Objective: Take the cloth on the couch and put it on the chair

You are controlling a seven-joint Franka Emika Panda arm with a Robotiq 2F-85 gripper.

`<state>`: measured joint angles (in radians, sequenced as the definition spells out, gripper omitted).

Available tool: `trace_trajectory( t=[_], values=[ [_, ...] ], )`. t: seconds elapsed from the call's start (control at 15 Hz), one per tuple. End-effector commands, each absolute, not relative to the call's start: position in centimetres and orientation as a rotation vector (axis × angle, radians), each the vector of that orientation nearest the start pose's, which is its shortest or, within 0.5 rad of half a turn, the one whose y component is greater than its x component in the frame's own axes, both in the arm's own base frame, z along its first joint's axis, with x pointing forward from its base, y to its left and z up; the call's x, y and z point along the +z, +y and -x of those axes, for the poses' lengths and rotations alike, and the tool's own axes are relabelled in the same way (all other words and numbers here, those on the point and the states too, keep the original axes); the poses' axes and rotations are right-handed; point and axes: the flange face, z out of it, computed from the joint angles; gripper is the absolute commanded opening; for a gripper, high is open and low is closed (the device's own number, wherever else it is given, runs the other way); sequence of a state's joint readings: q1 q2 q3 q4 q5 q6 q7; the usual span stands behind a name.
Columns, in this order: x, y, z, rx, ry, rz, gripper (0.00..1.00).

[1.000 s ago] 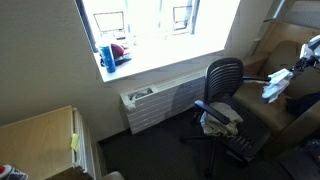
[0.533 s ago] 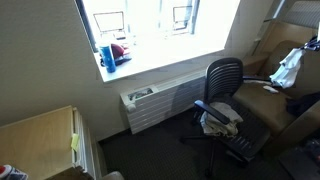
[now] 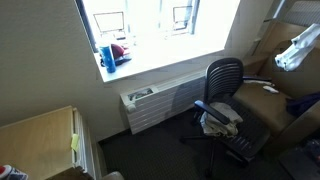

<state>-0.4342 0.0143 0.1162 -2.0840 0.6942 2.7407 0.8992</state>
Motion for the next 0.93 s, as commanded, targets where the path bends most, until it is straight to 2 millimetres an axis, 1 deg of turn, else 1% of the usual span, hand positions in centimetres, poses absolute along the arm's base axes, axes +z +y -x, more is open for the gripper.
trace_trajectory(
  t=[0.0, 0.13, 0.2, 0.27, 0.33, 0.4, 0.53, 0.6, 0.8, 0.87],
  values=[
    [52.2, -17.0, -49.8, -0.351, 1.874, 1.668, 0.00],
    [54.4, -15.1, -47.2, -0.210, 1.796, 1.744, 0.00],
    [55.1, -14.0, -46.3, -0.137, 1.769, 1.792, 0.00],
    [55.1, -13.6, -45.5, -0.057, 1.734, 1.831, 0.00],
    [54.2, -12.4, -44.7, 0.017, 1.704, 1.871, 0.00],
    [52.7, -11.5, -43.9, 0.087, 1.670, 1.905, 0.00],
    [47.8, -9.4, -42.5, 0.194, 1.608, 2.007, 0.00],
    [45.6, -8.7, -42.2, 0.215, 1.577, 2.079, 0.00],
    [38.1, -5.7, -41.0, 0.184, 1.471, 2.299, 0.00],
    [35.9, -4.5, -40.7, 0.137, 1.434, 2.354, 0.00]
  ],
)
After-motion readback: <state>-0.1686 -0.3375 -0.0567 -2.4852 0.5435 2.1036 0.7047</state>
